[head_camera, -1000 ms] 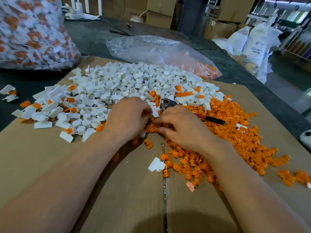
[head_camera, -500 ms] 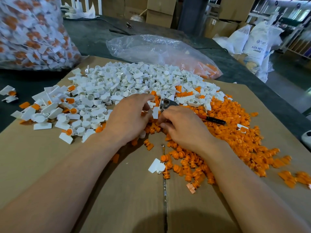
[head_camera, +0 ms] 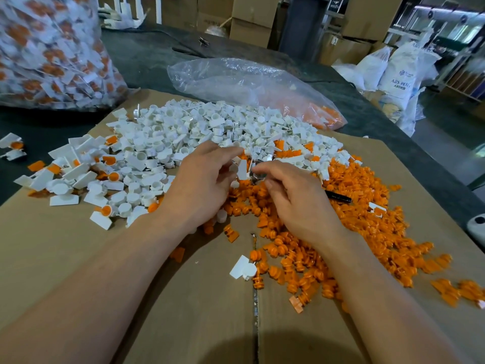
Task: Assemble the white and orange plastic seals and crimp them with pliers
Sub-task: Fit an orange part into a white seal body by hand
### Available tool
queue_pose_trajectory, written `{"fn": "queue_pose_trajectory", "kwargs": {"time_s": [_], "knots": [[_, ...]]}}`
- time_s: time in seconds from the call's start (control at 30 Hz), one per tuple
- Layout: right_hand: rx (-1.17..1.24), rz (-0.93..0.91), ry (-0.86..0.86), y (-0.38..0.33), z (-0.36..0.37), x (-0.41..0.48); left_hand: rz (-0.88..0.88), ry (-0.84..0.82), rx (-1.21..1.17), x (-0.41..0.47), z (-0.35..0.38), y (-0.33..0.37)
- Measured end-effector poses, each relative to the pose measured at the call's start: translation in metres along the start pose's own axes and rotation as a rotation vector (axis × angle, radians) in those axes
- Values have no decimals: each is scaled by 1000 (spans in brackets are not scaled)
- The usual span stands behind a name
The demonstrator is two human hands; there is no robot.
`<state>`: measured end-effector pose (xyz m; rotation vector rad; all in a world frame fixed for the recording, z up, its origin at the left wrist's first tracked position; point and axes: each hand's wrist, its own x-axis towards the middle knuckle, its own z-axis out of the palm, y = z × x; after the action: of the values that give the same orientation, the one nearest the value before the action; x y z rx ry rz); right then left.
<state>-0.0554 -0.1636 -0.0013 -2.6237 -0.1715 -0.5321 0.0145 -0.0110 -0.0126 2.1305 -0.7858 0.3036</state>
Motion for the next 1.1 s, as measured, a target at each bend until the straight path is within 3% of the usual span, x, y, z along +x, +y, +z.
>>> {"fn": "queue_pose_trajectory", "kwargs": {"time_s": [0.2, 0.53, 0.67, 0.8, 1.1], "knots": [[22, -7, 22, -1, 0, 1, -38, -69, -66, 0, 3, 1], [164, 86, 99, -3, -2, 1, -224, 29, -239, 0, -4, 10], [303, 129, 178, -7, -1, 1, -361, 4, -457, 0, -8, 15], [323, 17, 268, -11, 0, 0, -393, -27, -576, 0, -9, 15], [287, -35, 260, -10, 2, 0, -566, -142, -919, 0, -11, 21]]}}
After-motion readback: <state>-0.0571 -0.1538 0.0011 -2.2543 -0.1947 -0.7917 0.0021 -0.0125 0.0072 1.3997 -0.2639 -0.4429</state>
